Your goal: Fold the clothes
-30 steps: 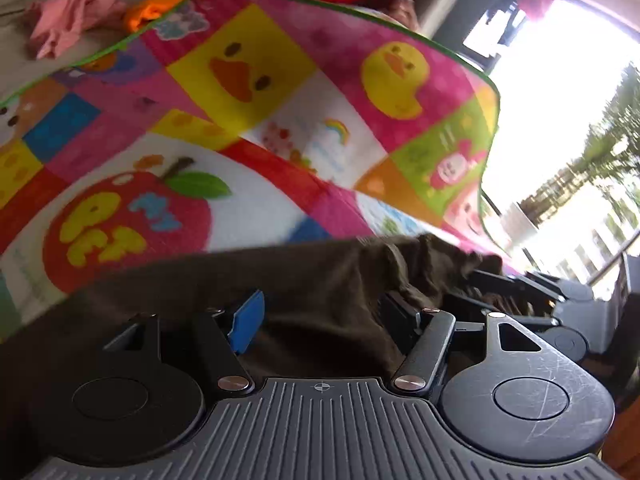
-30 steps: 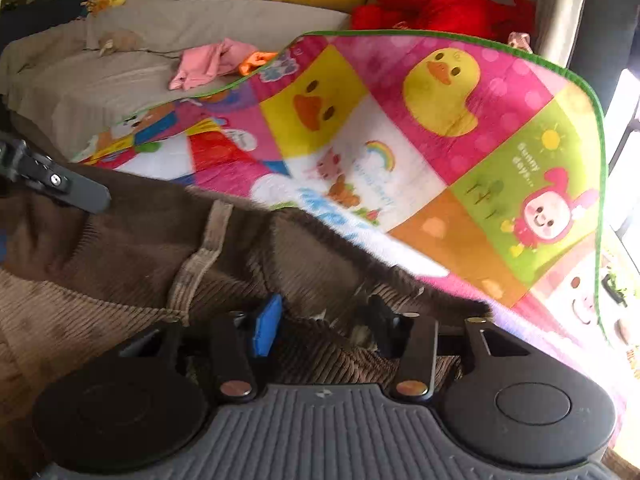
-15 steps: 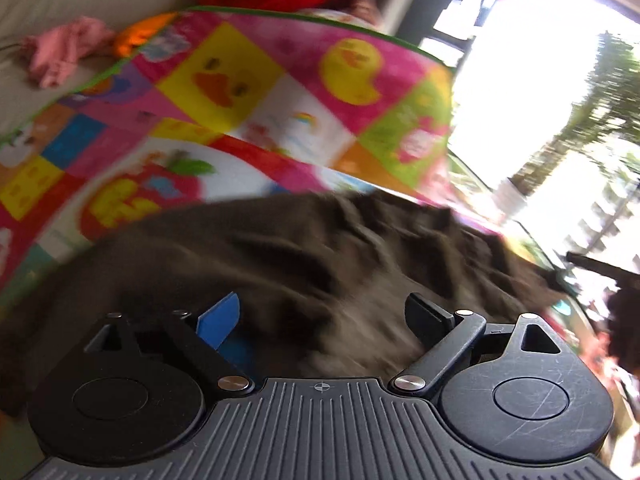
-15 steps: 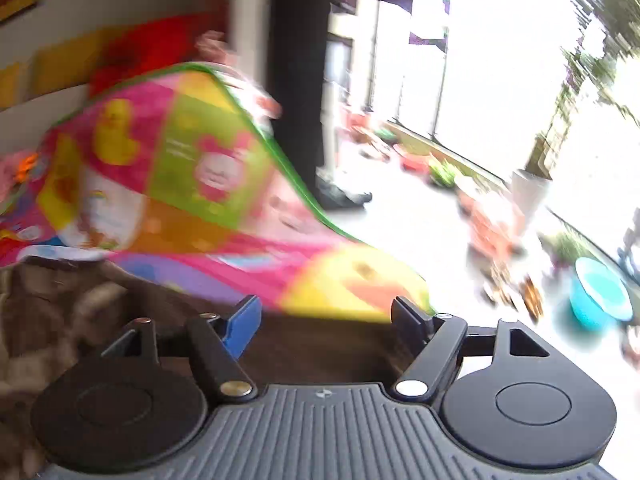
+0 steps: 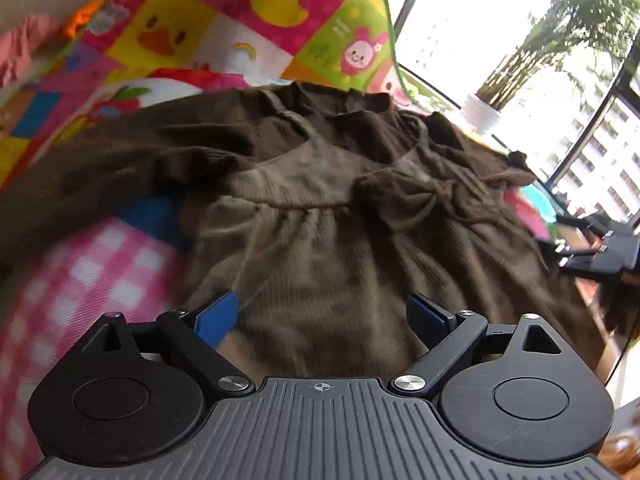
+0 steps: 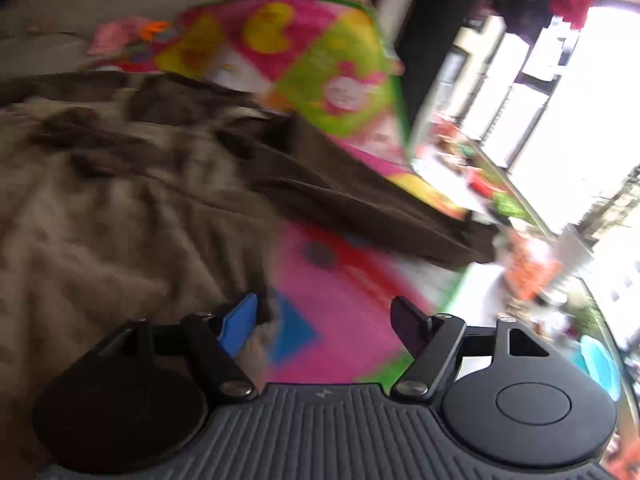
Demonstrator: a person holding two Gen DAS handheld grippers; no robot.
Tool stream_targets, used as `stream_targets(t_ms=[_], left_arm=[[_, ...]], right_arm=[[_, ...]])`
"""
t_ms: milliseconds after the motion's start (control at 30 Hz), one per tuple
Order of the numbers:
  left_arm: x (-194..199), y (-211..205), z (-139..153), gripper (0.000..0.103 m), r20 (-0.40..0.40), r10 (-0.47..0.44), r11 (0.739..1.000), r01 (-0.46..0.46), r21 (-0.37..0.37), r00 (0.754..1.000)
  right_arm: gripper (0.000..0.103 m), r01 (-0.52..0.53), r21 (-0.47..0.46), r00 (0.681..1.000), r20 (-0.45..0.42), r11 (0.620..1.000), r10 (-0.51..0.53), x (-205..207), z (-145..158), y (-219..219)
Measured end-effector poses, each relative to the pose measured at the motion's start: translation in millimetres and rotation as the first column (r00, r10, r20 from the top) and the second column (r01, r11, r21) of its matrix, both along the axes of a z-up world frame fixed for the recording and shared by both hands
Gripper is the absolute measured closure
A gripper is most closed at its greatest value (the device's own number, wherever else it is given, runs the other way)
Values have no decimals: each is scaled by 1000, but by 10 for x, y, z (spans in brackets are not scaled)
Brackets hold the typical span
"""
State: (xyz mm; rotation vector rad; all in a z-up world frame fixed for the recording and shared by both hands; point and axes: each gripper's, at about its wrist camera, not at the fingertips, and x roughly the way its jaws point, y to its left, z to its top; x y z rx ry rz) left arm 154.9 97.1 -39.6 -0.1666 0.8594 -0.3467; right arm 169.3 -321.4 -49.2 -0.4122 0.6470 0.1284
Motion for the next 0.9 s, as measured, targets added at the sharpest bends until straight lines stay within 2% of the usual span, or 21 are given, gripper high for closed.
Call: stream_targets(t_ms=[67, 133, 233, 333, 367, 433, 500, 533, 633, 667, 700, 733, 767, 800, 833, 900], left_arm=[[-31, 42, 42, 8, 2, 26, 999, -26, 26, 1000], [-80, 70, 104, 8, 11, 44, 998, -45, 42, 999], [-242, 34, 220, 7, 37, 21, 998, -23, 65, 999], [-401, -112, 227, 6, 48, -46, 991, 39, 131, 998], [-442, -166, 212, 6, 47, -69, 986, 61, 155, 996], [-484, -233, 138, 6, 34, -73, 966, 62, 250, 997], [-535, -214, 45, 6, 21, -49, 934, 38, 355, 999], [-547, -143, 30, 4, 18, -23, 930, 15, 367, 1000], [-560, 139, 45, 4, 12, 68, 943, -68, 325, 998], [-527, 245, 60, 4, 13, 109, 958, -109, 266, 994], [-472, 358, 81, 4, 13, 157, 972, -157, 175, 987], [-416, 471, 102, 4, 8, 205, 975, -205, 83, 979], [-360, 584, 123, 4, -1, 252, 968, -252, -10, 968], [-304, 698, 145, 4, -15, 296, 950, -296, -102, 955], [-220, 803, 132, 4, -41, 346, 919, -347, -186, 937], [-22, 991, 54, 5, -112, 445, 832, -456, -316, 889]], right_arm=[[31, 66, -31, 998, 1, 997, -66, -22, 3, -67], [31, 65, 34, 998, -16, 997, -65, -98, 54, -109], [31, -22, 178, 999, -28, 984, 27, -327, 219, -15], [30, -154, 236, 986, -24, 959, 164, -589, 300, 263], [30, -194, 237, 978, -35, 952, 207, -646, 278, 368], [30, -244, 184, 964, -58, 952, 258, -703, 176, 557], [28, -235, 100, 966, -88, 967, 244, -709, 37, 610], [22, -215, 95, 971, -82, 972, 223, -692, 31, 548], [21, -111, 88, 989, -88, 990, 119, -612, 63, 333], [21, -82, 119, 991, -98, 989, 94, -569, 79, 262], [21, -53, 155, 992, -109, 987, 70, -525, 98, 193], [21, -30, 207, 992, -114, 978, 54, -481, 128, 138], [21, -23, 247, 993, -105, 969, 50, -464, 163, 110], [21, -19, 281, 994, -94, 960, 48, -444, 198, 89], [21, -28, 291, 996, -76, 956, 53, -424, 227, 100], [21, -53, 281, 996, -51, 958, 70, -381, 252, 182]])
